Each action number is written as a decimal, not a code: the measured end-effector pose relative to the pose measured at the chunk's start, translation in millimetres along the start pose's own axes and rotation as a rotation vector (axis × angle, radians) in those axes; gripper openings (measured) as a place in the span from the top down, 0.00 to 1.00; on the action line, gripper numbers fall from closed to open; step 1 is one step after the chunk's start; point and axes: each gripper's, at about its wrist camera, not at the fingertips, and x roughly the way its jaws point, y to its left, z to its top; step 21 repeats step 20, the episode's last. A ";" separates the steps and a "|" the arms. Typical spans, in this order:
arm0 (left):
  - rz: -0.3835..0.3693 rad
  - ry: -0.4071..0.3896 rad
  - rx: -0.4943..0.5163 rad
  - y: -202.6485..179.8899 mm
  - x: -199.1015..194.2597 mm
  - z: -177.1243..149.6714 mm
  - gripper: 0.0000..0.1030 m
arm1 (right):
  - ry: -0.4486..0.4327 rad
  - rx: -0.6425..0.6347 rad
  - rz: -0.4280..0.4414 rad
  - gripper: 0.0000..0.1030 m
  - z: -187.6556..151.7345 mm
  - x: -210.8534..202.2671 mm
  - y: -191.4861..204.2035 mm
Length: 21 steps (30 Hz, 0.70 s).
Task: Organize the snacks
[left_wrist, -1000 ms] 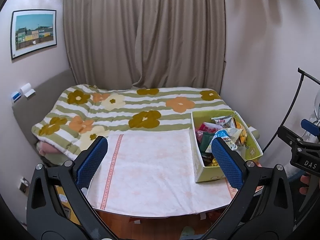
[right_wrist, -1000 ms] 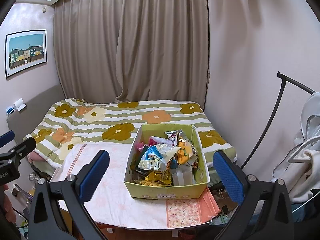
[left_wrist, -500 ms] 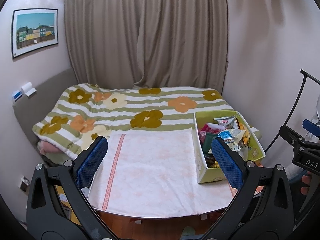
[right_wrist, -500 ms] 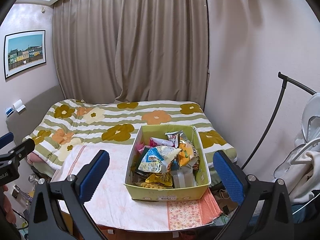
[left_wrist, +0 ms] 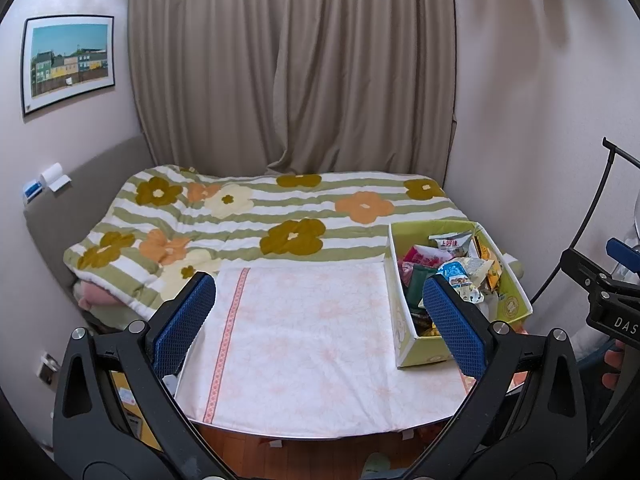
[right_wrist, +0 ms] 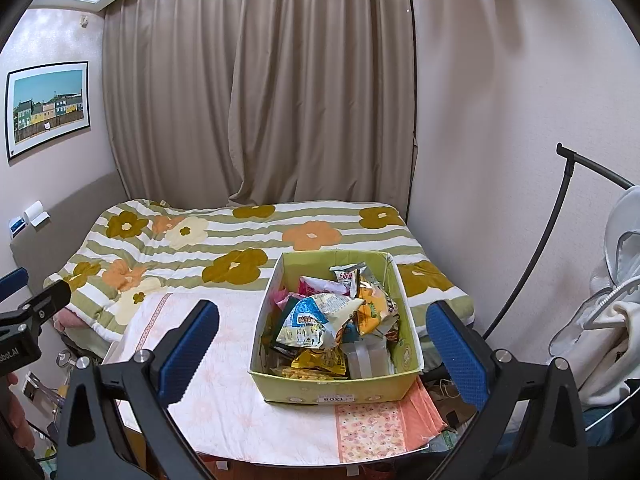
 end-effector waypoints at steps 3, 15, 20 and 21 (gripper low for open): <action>0.000 0.000 0.002 0.8 1.6 0.9 0.00 | -0.002 -0.002 -0.002 0.00 0.2 0.3 -0.8; 0.014 -0.026 -0.036 15.4 11.4 1.6 0.00 | 0.000 -0.001 -0.001 0.00 3.5 4.0 0.9; 0.036 -0.072 -0.034 21.1 9.6 1.3 0.00 | 0.001 -0.001 -0.004 0.00 3.5 3.5 1.7; 0.036 -0.072 -0.034 21.1 9.6 1.3 0.00 | 0.001 -0.001 -0.004 0.00 3.5 3.5 1.7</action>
